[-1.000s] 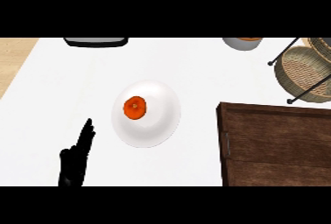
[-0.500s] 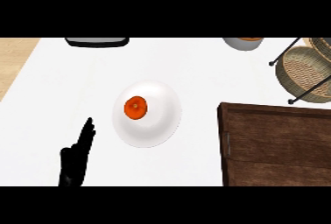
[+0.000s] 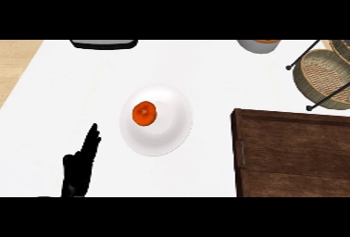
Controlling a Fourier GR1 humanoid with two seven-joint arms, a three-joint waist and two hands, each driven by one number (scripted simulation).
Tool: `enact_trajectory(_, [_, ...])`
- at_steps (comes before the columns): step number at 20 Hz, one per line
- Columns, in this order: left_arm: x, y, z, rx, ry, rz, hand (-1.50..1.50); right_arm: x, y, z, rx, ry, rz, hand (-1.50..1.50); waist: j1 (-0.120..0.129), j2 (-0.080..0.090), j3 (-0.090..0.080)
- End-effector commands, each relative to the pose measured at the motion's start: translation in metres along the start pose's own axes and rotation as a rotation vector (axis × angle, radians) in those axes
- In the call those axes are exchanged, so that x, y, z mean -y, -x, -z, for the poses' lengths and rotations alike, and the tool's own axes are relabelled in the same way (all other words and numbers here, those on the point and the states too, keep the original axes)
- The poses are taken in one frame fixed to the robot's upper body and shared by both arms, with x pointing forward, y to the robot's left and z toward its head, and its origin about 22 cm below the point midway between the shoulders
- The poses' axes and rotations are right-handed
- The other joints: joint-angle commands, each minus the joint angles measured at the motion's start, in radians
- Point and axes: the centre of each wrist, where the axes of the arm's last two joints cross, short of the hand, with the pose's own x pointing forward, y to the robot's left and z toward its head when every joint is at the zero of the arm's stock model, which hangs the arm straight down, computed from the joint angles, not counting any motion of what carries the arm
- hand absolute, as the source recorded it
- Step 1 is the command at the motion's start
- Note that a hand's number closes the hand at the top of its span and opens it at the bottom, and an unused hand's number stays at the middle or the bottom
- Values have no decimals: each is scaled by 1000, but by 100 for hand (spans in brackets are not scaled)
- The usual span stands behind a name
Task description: Pick the tomato from the tray and place it in the tiered basket
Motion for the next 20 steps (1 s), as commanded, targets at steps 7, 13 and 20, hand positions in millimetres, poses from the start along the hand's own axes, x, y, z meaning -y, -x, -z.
enact_trajectory(7, [0, -9, 12, 13, -3, 21, 0, -23, 29, 21, -102, -80, 426, -150, -8, 8, -8])
enact_trajectory(13, [-12, -5, 13, 14, 15, 17, 0, -20, 21, 18, -81, -11, 676, -150, -3, 8, -8])
enact_trajectory(20, [-7, -5, 7, -5, 2, 12, 0, 3, 17, 19, -75, 308, 783, -150, -21, -3, -11])
